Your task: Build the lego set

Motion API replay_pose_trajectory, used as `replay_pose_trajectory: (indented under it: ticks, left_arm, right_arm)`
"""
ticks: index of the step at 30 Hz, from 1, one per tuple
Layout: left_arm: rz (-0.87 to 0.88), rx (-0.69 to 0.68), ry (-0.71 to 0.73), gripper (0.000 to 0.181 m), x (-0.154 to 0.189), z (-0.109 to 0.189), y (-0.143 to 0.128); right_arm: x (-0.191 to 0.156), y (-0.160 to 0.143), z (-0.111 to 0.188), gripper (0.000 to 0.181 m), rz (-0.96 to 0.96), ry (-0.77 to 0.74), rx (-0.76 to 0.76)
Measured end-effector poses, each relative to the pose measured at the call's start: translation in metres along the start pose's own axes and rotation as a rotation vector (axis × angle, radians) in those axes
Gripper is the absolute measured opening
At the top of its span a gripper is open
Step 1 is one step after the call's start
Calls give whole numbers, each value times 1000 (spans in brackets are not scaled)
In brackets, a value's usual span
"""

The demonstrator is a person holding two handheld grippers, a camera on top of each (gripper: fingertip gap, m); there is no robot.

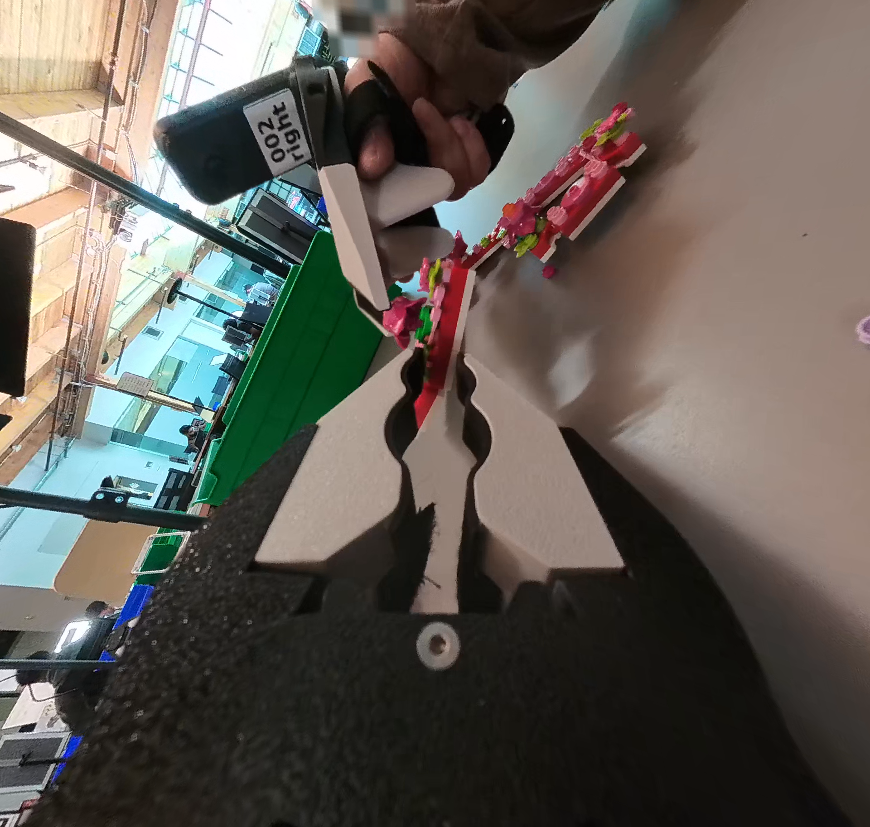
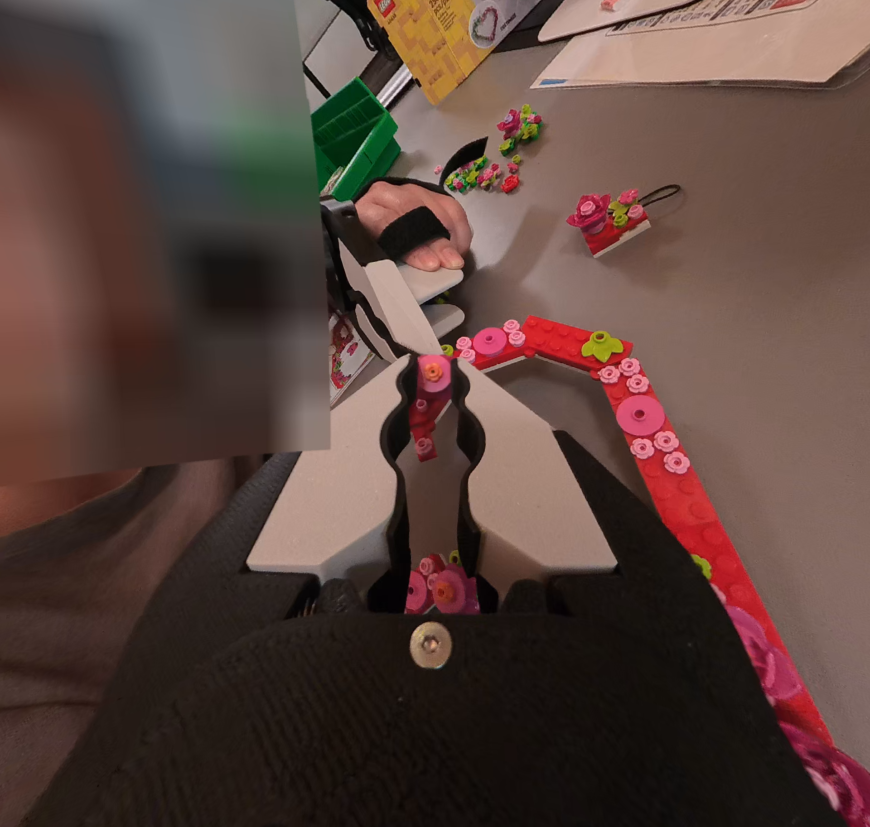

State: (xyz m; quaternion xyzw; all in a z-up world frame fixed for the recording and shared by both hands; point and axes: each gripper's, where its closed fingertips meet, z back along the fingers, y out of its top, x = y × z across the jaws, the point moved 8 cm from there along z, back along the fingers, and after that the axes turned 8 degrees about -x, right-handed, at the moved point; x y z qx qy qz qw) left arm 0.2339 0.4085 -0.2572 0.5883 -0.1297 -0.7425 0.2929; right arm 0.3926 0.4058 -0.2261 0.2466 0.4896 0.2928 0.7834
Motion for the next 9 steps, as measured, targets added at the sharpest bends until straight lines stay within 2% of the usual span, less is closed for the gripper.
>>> replay_pose_trajectory:
  ticks: [1,9]
  left_arm:
    - [4,1,0,11,0,0,0]
    - [21,10,-5,11,0,0,0]
  right_arm:
    - [0,0,0,11,-3,7,-1]
    - [0,-1,-2,12,-29,25,10]
